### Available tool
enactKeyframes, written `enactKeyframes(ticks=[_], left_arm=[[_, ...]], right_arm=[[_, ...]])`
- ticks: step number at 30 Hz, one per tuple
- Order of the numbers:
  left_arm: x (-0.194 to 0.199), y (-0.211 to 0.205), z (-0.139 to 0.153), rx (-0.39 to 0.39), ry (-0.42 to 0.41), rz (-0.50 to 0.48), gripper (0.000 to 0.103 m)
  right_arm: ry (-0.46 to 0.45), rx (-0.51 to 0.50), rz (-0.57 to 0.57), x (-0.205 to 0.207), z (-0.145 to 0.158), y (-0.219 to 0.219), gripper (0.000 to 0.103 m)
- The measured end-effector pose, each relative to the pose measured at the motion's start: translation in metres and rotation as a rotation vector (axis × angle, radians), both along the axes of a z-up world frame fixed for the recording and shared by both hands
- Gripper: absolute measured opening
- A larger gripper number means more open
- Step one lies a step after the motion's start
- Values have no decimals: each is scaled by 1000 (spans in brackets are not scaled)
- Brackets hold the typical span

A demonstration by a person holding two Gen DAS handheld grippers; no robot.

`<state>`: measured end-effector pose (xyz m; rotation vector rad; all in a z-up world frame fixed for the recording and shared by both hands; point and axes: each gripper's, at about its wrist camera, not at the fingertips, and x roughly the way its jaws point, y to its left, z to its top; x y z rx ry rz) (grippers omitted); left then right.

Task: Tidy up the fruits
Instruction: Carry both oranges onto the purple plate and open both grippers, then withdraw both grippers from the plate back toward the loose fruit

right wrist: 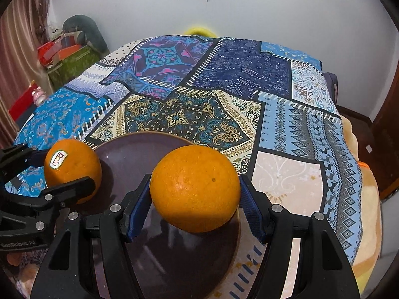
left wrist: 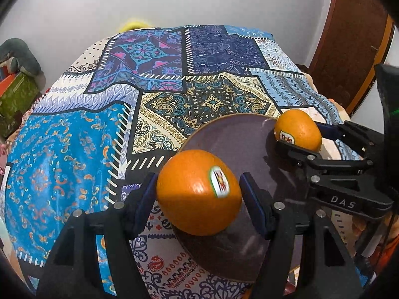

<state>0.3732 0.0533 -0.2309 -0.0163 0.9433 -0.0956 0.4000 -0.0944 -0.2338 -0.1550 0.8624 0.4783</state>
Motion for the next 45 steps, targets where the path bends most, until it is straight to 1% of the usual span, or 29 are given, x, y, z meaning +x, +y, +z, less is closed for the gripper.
enactKeyframes(ticks=[3, 5, 9, 11, 17, 22, 25, 26, 28, 31, 38, 42, 45], left_arm=[[-4, 3, 7, -3, -15, 17, 69], [-8, 4, 13, -1, -26, 22, 69], [-20, 7, 24, 8, -37, 33, 69], [-29, 9, 30, 20, -47, 39, 69], [-61, 13, 49, 34, -71, 54, 69], [-90, 14, 64, 41, -93, 67, 73], [-108, 15, 72, 27, -100, 69, 76], [-115, 15, 75, 25, -102, 70, 79], [-127, 15, 77, 27, -108, 72, 81], [-147, 13, 79, 37, -107, 69, 82], [-190, 16, 71, 43, -82, 72, 83], [-210, 22, 66, 41, -77, 86, 86], [-222, 28, 62, 33, -72, 97, 88]], right_arm=[[3, -17, 3, -3, 0, 1, 64], [5, -8, 8, -7, 3, -1, 65], [-17, -12, 7, -19, 12, -3, 68], [-35, -15, -3, -26, 19, -4, 68], [-37, 17, -18, -49, 37, -17, 68], [-52, 35, -27, -78, 55, -30, 68], [-62, 45, -29, -97, 65, -35, 69], [-64, 48, -29, -103, 68, -37, 70], [-73, 48, -27, -117, 73, -41, 73], [-78, 51, -26, -136, 78, -46, 76], [-18, 83, -11, -179, 70, -47, 84], [54, 119, 5, -197, 56, -39, 89], [97, 119, 19, -207, 45, -27, 89]])
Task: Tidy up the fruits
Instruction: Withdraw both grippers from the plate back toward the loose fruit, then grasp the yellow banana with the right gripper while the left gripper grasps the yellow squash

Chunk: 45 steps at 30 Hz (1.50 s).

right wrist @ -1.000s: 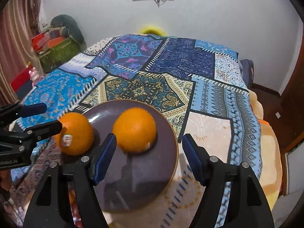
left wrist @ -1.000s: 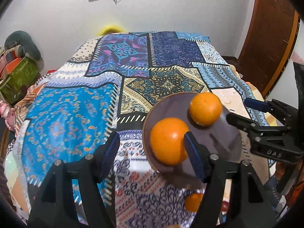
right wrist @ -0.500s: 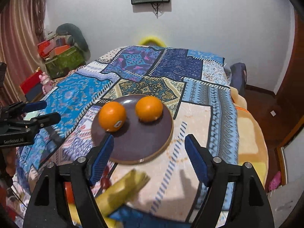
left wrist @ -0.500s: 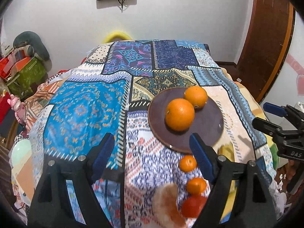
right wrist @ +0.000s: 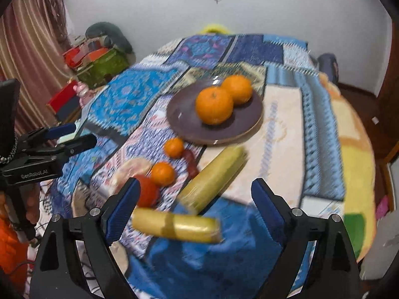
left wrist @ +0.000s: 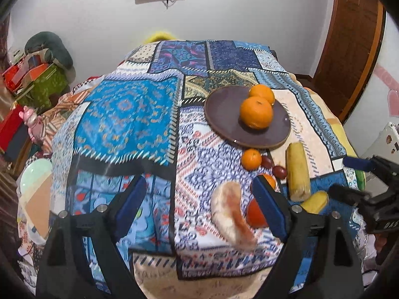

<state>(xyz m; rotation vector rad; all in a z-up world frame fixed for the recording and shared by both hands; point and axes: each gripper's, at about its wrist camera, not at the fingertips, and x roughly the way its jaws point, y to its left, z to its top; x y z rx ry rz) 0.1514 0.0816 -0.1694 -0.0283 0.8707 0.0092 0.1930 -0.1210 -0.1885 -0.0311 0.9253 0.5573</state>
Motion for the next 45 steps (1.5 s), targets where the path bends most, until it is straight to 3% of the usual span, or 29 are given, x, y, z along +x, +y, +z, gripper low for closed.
enactKeyframes(ticks=[11, 15, 21, 28, 36, 37, 40, 42, 45], left_arm=[[-14, 26, -19, -67, 52, 58, 88], [-13, 23, -22, -76, 63, 54, 88], [-5, 3, -19, -61, 63, 8, 88], [15, -35, -20, -44, 79, -62, 88], [39, -85, -28, -49, 104, -163, 88], [42, -91, -30, -48, 104, -176, 87], [49, -107, -35, -58, 119, -213, 71], [55, -116, -42, -77, 145, -239, 61], [61, -124, -50, -88, 174, -262, 48]], right_arm=[[86, -130, 99, -16, -42, 49, 90], [35, -213, 113, -21, -48, 52, 91], [41, -206, 92, -12, -47, 27, 91], [73, -183, -13, 10, -49, -26, 91], [75, -65, -123, 9, -29, -79, 91], [78, -52, -127, 6, -28, -82, 90], [95, -23, -125, -3, -29, -91, 82], [121, -12, -115, -5, -33, -92, 65], [157, 11, -98, -7, -40, -91, 53]])
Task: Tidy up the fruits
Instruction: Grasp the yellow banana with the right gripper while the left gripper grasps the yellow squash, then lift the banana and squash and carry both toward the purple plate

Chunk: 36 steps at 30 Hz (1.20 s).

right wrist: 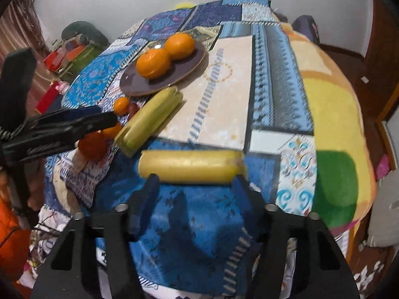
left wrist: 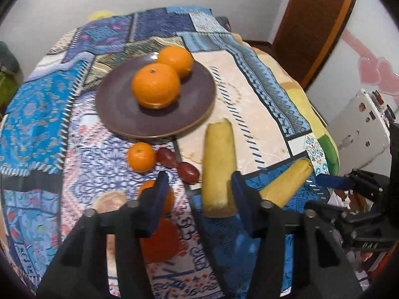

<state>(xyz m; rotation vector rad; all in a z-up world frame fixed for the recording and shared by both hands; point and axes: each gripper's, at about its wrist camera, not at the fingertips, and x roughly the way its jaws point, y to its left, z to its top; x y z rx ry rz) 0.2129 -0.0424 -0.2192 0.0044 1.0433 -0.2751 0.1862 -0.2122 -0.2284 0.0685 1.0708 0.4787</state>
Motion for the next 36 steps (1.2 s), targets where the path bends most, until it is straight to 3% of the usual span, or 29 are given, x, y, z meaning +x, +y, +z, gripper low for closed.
enactKeyframes(ticks=[11, 20, 24, 30, 36], left_arm=[[26, -17, -12, 16, 24, -35, 48], [49, -33, -30, 26, 61, -79, 47], [58, -36, -41, 15, 82, -83, 41], [58, -33, -36, -15, 66, -73, 38], [41, -16, -9, -50, -3, -42, 38]], right_arm=[[55, 42, 13, 21, -16, 11, 54], [5, 51, -3, 40, -8, 10, 54], [7, 46, -22, 50, -11, 4, 54], [44, 93, -62, 60, -18, -6, 56], [5, 40, -41, 66, -15, 12, 64]])
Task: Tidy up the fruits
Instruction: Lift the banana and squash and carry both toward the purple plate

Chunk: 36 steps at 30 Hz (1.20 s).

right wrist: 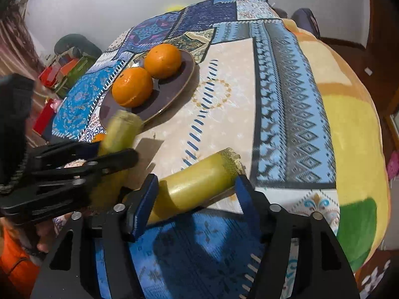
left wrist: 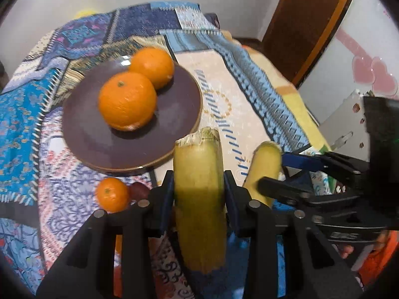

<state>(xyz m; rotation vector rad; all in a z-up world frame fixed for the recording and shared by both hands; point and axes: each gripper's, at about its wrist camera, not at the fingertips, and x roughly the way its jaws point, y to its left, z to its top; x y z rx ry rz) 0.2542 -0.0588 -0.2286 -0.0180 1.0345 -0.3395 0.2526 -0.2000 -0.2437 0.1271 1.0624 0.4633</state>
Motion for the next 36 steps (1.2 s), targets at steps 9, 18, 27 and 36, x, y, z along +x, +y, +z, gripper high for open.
enactKeyframes(ticks=[9, 18, 27, 36], left_arm=[[-21, 23, 22, -28, -39, 34, 37], [-36, 23, 31, -31, -64, 26, 37], [-48, 37, 66, -35, -148, 71, 37], [-46, 69, 92, -29, -209, 152, 37]], right_arm=[[-13, -62, 35, 13, -14, 26, 57], [-78, 0, 16, -3, 12, 12, 35], [-198, -2, 25, -15, 52, 13, 34], [-269, -6, 32, -13, 69, 28, 34]])
